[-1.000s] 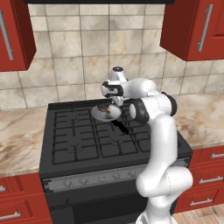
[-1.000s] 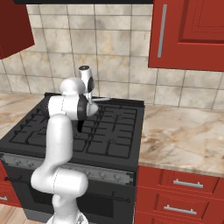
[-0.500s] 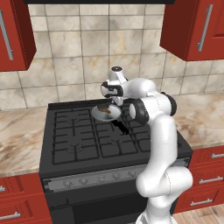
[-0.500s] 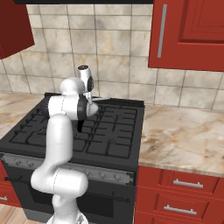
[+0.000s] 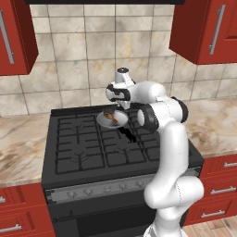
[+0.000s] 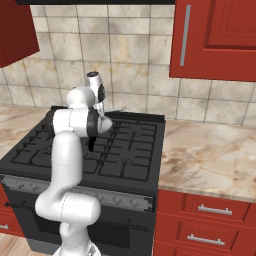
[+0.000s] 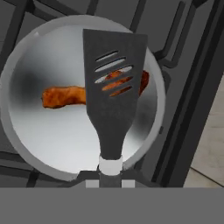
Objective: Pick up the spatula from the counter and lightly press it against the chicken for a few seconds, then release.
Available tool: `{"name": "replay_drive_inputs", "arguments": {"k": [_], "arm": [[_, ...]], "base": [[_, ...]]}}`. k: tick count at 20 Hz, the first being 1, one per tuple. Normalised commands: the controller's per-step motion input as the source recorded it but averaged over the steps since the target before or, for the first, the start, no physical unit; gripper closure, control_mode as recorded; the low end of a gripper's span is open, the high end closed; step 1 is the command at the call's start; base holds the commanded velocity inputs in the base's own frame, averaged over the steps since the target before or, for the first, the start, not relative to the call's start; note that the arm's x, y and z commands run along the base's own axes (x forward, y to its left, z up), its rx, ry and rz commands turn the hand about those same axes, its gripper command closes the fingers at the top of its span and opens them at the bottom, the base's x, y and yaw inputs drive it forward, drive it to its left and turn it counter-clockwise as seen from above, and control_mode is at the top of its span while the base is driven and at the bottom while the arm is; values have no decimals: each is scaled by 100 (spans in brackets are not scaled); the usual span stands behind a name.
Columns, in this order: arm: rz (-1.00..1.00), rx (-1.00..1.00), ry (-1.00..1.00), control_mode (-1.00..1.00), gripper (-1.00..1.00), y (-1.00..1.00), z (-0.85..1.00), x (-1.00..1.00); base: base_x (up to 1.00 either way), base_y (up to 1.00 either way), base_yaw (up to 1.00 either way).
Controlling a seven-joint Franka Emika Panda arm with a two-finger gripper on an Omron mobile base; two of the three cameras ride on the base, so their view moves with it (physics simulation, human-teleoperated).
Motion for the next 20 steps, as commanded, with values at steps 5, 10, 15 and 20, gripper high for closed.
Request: {"name": "replay_drive_inputs", "arguments": {"k": [5,10,15,20], "arm": [[9,0,-10,-100,100,0,50,-28],[10,0,-12,-100,100,-1,49,-43],[11,0,-15,-100,100,-4,41,-59],[10,0,-20,-100,100,-6,43,-77]], "base": [[0,0,0],[0,0,0],[0,0,0],[0,0,0]]}}
